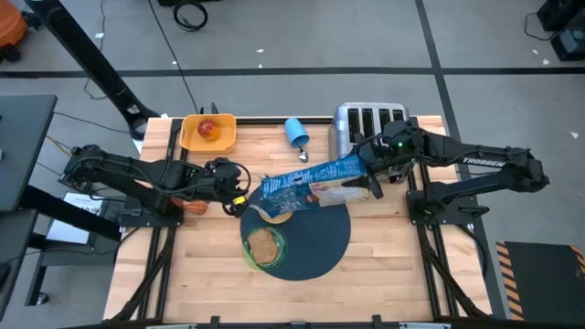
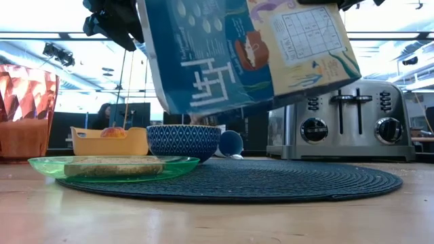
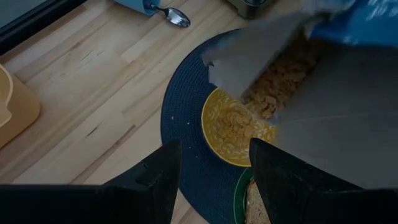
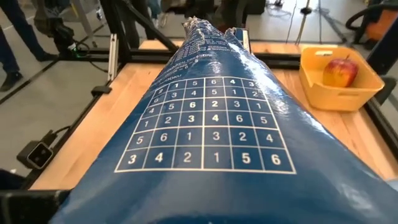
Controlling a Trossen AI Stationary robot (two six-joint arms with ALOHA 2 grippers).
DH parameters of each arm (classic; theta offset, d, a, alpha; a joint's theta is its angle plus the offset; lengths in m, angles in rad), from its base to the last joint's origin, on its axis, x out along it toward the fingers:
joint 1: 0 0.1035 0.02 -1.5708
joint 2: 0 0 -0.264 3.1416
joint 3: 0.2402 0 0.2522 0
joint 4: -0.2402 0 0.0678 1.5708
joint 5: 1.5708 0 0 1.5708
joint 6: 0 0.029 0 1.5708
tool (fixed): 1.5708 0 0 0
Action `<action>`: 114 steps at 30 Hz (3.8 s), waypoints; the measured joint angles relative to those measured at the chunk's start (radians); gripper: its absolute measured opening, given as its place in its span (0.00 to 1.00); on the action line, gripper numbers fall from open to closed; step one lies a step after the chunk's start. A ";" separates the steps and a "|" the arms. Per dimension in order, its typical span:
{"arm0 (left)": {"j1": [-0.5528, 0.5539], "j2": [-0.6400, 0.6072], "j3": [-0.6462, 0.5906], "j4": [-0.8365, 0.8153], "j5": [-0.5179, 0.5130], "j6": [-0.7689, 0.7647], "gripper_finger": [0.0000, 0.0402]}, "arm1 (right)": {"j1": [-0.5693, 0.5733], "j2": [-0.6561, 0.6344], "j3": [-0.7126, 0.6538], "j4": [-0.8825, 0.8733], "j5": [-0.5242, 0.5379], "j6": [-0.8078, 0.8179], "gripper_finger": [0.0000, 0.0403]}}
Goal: Arrange a breakfast setting
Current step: Pour the cereal in the yellow bowl on the dark blue table mat
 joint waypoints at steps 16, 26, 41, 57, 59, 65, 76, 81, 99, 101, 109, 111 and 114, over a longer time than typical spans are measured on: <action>0.000 0.000 0.000 0.001 0.000 -0.005 0.49 | 0.001 -0.003 0.026 -0.029 0.011 -0.017 0.68; 0.000 0.000 0.000 0.002 0.000 -0.013 0.49 | 0.001 0.002 0.032 -0.069 0.007 -0.024 0.68; 0.005 0.000 0.000 0.007 0.000 -0.011 0.49 | 0.008 -0.002 0.032 -0.058 -0.007 -0.022 0.68; 0.011 0.000 0.000 0.014 0.000 -0.008 0.49 | 0.007 0.070 0.145 -0.164 0.009 -0.071 0.68; 0.011 0.000 0.000 0.014 0.000 -0.007 0.49 | 0.008 0.074 0.146 -0.159 0.009 -0.071 0.68; 0.011 0.000 0.000 0.015 0.000 -0.007 0.49 | 0.011 0.076 0.146 -0.156 0.002 -0.072 0.68; 0.011 0.000 0.000 0.016 0.000 -0.010 0.49 | 0.009 0.075 0.147 -0.157 0.008 -0.079 0.68; 0.011 0.000 0.000 0.016 0.000 -0.010 0.49 | 0.009 0.074 0.147 -0.158 0.008 -0.074 0.68; 0.011 0.000 0.000 0.015 0.000 -0.011 0.49 | 0.008 0.074 0.146 -0.160 -0.007 -0.071 0.68; 0.011 0.000 0.000 0.016 0.000 -0.011 0.49 | 0.010 0.072 0.147 -0.161 0.028 -0.080 0.68; 0.011 0.000 0.000 0.015 0.000 -0.013 0.49 | 0.006 0.072 0.146 -0.154 0.000 -0.071 0.68; 0.011 0.000 0.000 0.016 0.000 -0.013 0.49 | 0.007 0.074 0.146 -0.151 -0.004 -0.064 0.68; 0.011 0.000 0.000 0.015 0.000 -0.012 0.49 | 0.008 0.073 0.146 -0.129 -0.012 -0.068 0.68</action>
